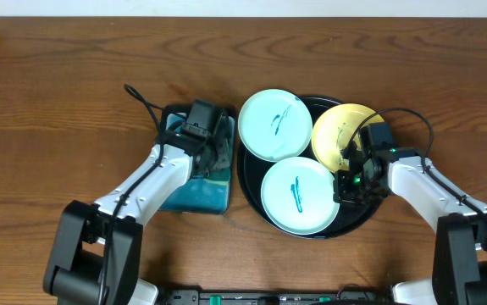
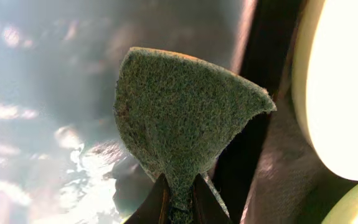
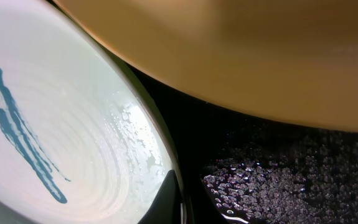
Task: Clean dirty plates on tray and stack at the side
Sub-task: 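Move the sponge over to the front pale blue plate, then scrub the front pale blue plate with the sponge in the left gripper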
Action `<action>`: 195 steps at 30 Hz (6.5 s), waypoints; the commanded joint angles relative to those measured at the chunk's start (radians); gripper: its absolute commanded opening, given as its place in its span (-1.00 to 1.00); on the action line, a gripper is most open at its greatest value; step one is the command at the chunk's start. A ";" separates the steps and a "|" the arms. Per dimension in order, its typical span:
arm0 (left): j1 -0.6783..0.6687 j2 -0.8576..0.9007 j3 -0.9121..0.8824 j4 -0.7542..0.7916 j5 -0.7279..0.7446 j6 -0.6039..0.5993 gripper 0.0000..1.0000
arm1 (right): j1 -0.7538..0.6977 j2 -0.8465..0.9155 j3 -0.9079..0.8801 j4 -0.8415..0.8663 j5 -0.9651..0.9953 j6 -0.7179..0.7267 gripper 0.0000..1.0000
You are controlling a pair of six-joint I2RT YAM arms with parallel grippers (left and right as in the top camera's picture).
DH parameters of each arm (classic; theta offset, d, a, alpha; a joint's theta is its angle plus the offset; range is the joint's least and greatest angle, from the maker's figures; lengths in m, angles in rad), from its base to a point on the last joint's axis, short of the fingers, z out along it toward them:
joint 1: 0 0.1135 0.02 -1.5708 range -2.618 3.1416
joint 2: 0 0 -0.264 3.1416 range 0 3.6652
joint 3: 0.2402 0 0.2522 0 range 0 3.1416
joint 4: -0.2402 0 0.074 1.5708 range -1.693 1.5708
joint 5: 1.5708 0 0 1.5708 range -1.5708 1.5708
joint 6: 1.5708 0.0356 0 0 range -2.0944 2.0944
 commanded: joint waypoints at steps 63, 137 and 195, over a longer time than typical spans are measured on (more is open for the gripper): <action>-0.531 0.320 0.389 -0.203 -0.233 -0.030 -0.85 | 0.014 0.009 -0.012 0.010 0.015 0.004 -0.97; -0.593 0.315 0.368 -0.135 -0.037 -0.113 -0.85 | 0.014 0.009 -0.012 -0.008 0.016 0.003 -0.97; -0.479 0.228 0.338 -0.216 -0.293 -0.127 -0.86 | 0.014 0.009 -0.012 -0.016 0.016 0.003 -0.97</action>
